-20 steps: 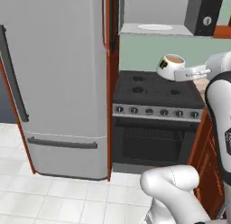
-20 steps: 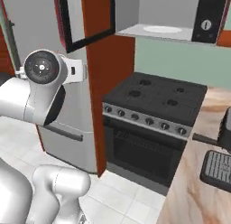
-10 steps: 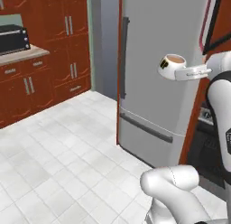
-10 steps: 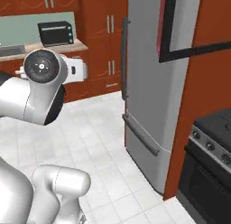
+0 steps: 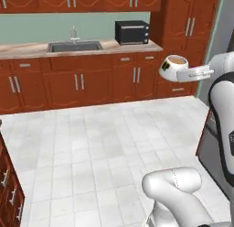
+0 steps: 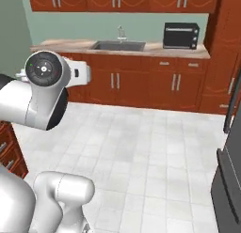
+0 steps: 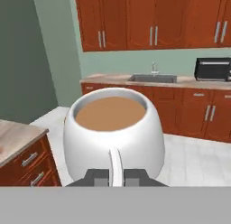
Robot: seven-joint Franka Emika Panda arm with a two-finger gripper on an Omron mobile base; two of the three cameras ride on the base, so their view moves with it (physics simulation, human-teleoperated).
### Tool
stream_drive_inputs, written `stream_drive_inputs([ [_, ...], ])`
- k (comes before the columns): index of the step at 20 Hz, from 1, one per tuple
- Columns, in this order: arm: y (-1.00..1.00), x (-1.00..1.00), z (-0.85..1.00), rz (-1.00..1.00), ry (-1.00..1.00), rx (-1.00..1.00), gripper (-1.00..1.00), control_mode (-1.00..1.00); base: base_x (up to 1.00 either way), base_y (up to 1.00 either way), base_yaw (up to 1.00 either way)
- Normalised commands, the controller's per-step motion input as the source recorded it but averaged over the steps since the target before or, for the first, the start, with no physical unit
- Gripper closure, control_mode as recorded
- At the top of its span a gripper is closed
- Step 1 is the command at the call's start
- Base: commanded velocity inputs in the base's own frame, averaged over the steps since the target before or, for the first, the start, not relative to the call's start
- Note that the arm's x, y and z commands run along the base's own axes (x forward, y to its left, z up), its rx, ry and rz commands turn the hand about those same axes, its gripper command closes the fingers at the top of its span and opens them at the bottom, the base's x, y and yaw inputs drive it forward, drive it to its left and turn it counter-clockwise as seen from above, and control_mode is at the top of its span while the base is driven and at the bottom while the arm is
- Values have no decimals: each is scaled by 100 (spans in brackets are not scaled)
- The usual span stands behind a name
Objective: Pick the cup of tea, navigate to the dining table, and place it on the saucer.
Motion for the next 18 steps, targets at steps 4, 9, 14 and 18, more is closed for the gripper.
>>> stream_drive_inputs([
  [4, 0, 0, 0, 0, 0, 0, 100, 100, 12, 6, 85],
  [9, 0, 0, 0, 0, 0, 0, 100, 100, 15, 2, 80],
  [14, 0, 0, 0, 0, 0, 0, 100, 100, 20, 0, 68],
  [18, 0, 0, 0, 0, 0, 0, 100, 100, 55, 0, 58],
])
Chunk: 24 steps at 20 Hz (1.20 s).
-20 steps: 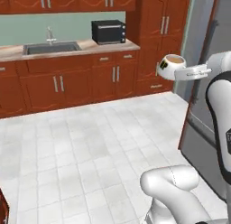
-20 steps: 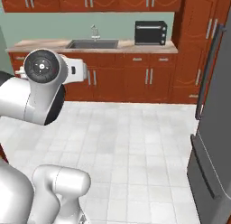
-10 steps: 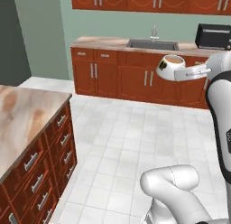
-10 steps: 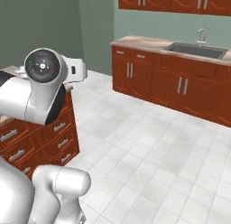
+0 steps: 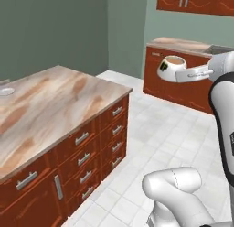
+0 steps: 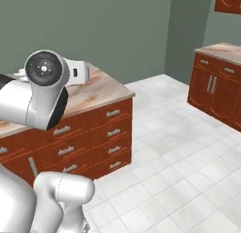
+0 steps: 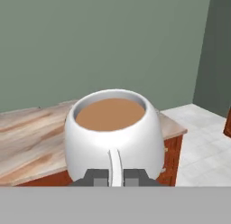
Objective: Pick the cup of tea, navigate to the dining table, and place it on the saucer.
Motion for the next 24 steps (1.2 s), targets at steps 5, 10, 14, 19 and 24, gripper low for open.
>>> stream_drive_inputs([
  [5, 0, 0, 0, 0, 0, 0, 100, 100, 62, -64, 4],
  [10, 0, 0, 0, 0, 0, 0, 100, 100, 65, -94, 0],
  [14, 0, 0, 0, 0, 0, 0, 100, 100, 73, -95, 0],
  [19, 0, 0, 0, 0, 0, 0, 100, 100, 91, -83, 4],
  [24, 0, 0, 0, 0, 0, 0, 100, 100, 100, -60, 13],
])
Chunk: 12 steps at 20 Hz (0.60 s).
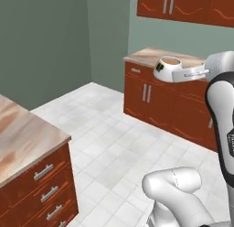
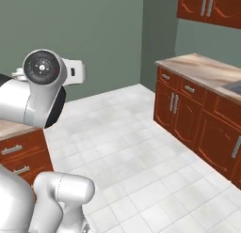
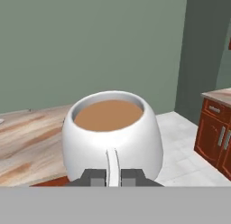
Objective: Pick the cup of tea, navigate to the dining table, and place it on the saucer.
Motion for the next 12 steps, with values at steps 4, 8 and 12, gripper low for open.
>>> stream_drive_inputs([
  [4, 0, 0, 0, 0, 0, 0, 100, 100, 100, -47, 22],
  [8, 0, 0, 0, 0, 0, 0, 100, 100, 100, -54, 26],
  [12, 0, 0, 0, 0, 0, 0, 100, 100, 100, -54, 26],
])
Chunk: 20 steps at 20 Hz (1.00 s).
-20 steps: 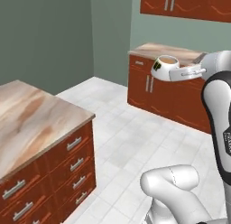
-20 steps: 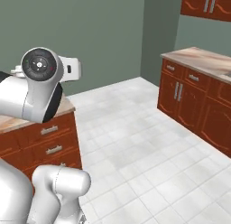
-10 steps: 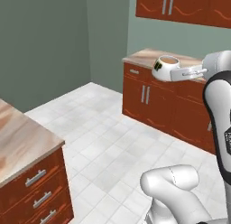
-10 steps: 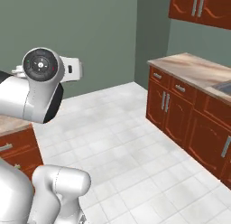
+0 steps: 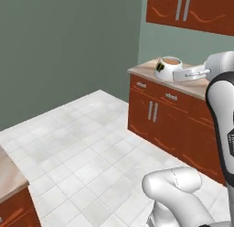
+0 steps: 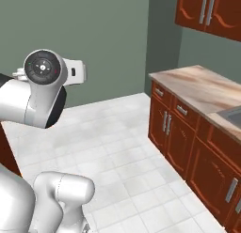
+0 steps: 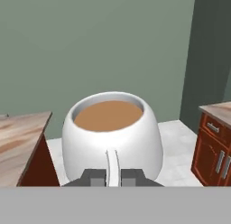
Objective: Pick the cup of tea, navigate to the dining table, and place it on the saucer.
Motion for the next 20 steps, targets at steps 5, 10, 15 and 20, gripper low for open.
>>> stream_drive_inputs([
  [5, 0, 0, 0, 0, 0, 0, 100, 100, 100, -51, 26],
  [10, 0, 0, 0, 0, 0, 0, 100, 100, 97, -28, 43],
  [15, 0, 0, 0, 0, 0, 0, 100, 100, 92, -3, 62],
  [20, 0, 0, 0, 0, 0, 0, 100, 100, 100, -4, 65],
])
